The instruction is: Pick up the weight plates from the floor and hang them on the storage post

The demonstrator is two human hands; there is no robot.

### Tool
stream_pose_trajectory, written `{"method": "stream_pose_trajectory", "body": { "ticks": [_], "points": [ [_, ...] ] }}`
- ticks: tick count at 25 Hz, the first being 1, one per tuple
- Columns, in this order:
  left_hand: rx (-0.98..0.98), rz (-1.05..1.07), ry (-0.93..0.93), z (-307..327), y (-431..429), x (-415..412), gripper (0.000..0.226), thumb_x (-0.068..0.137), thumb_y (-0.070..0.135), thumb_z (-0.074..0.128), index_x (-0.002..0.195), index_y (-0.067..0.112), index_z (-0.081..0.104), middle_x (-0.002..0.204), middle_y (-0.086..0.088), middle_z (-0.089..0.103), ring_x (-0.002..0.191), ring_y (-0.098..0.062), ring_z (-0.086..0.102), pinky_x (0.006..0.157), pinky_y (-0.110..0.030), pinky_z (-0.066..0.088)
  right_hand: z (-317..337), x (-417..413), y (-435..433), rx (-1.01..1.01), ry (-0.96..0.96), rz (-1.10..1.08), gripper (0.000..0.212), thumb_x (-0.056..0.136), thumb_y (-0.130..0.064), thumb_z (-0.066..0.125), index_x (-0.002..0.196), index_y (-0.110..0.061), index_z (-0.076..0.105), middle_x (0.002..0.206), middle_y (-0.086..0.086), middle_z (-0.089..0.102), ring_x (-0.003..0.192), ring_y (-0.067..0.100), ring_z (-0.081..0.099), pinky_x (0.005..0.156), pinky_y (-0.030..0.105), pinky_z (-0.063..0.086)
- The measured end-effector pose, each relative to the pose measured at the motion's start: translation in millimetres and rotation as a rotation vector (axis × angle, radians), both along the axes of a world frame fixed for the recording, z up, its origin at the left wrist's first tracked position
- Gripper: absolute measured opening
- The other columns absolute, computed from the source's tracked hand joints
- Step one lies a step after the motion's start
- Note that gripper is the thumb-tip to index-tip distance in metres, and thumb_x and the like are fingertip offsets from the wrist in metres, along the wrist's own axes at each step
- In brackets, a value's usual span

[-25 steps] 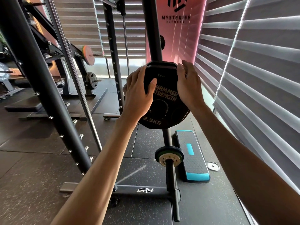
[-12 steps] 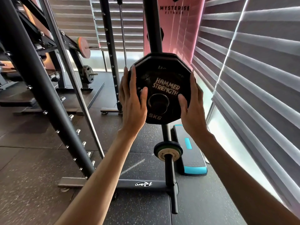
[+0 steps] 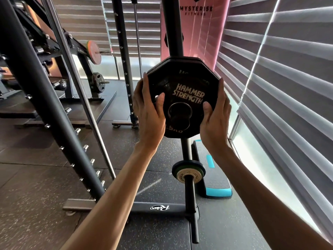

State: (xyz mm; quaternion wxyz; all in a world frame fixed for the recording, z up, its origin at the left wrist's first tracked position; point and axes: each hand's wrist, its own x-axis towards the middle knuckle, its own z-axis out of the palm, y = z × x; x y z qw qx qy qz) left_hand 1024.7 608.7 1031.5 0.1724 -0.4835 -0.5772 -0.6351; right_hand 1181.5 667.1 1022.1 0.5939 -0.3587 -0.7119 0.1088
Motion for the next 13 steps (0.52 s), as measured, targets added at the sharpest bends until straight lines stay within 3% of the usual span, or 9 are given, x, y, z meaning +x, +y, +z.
{"method": "stream_pose_trajectory", "body": {
  "ticks": [5,13],
  "points": [
    [-0.038,-0.004,0.044,8,25,-13,0.059,0.104,0.036,0.041,0.154,0.007,0.029,0.148,-0.014,0.038,0.139,-0.024,0.037,0.113,-0.054,0.035,2,-11,20,-0.09,-0.017,-0.009,0.061,0.104,-0.036,0.036,0.16,-0.026,0.013,0.151,0.006,0.039,0.13,0.016,0.038,0.102,0.038,0.033],
    [-0.158,0.009,-0.005,19,43,-20,0.063,0.102,0.043,0.037,0.155,0.013,0.026,0.153,-0.013,0.035,0.142,-0.027,0.034,0.114,-0.052,0.031,19,-18,36,-0.165,-0.078,0.003,0.066,0.1,-0.03,0.039,0.16,-0.024,0.012,0.157,0.013,0.034,0.139,0.032,0.038,0.111,0.058,0.034]
  ]
}}
